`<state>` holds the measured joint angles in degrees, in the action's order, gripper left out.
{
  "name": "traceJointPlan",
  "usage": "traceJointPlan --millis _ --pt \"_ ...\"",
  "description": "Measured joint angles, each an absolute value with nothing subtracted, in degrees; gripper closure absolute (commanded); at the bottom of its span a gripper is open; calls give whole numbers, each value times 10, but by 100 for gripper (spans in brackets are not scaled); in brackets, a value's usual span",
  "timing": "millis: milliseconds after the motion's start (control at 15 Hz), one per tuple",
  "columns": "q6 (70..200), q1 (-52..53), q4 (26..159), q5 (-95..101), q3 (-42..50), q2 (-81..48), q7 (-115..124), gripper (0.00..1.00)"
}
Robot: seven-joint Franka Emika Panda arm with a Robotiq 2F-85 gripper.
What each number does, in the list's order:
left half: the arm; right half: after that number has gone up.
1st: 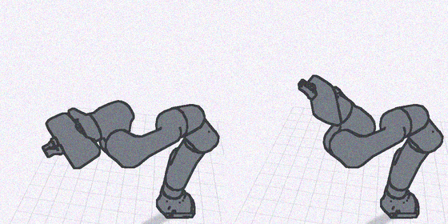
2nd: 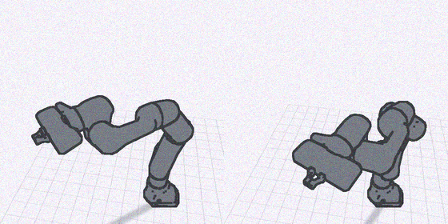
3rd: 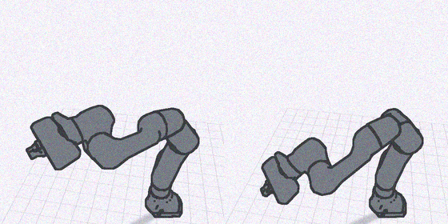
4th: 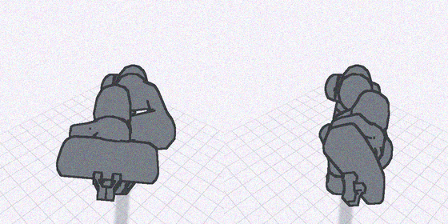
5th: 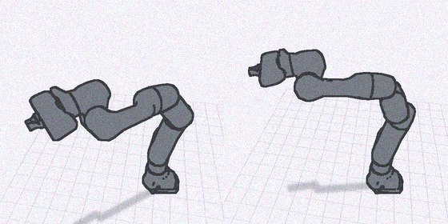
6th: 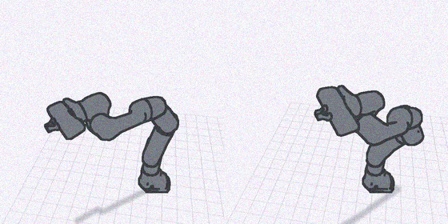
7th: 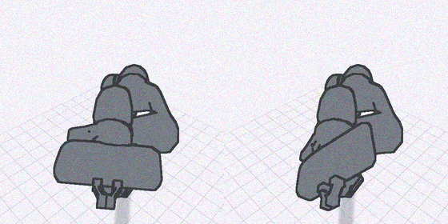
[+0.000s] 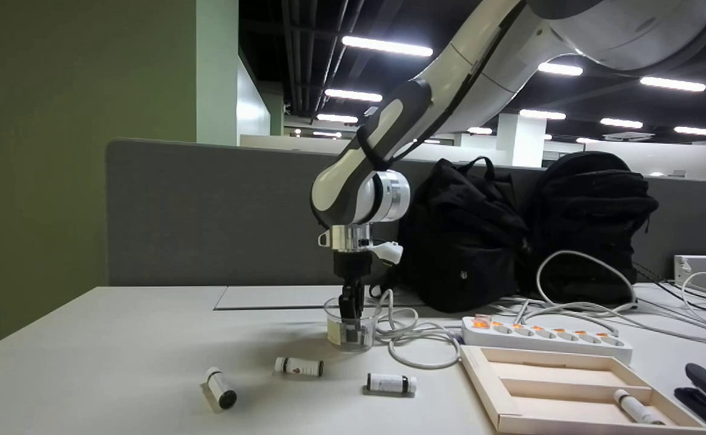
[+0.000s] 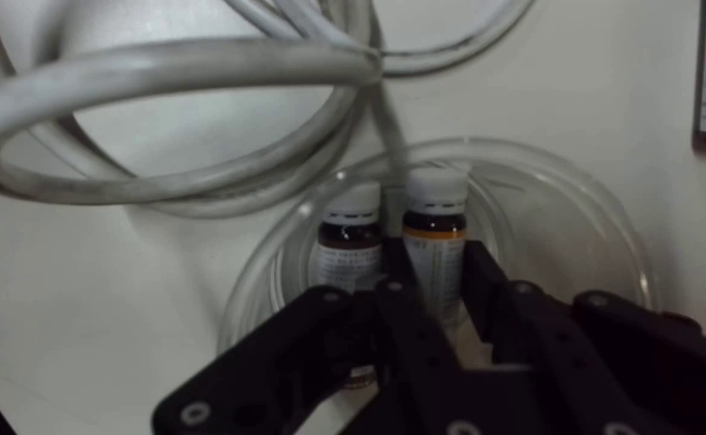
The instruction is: Remove the bottle from the bowl and put it on the table
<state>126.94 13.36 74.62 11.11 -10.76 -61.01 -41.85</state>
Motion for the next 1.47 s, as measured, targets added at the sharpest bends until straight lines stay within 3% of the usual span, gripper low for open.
traceJointPlan --millis 800,1467 --pt "1094 226 644 152 -106 -513 -349 93" --pt "1210 260 566 183 -104 -675 -351 93"
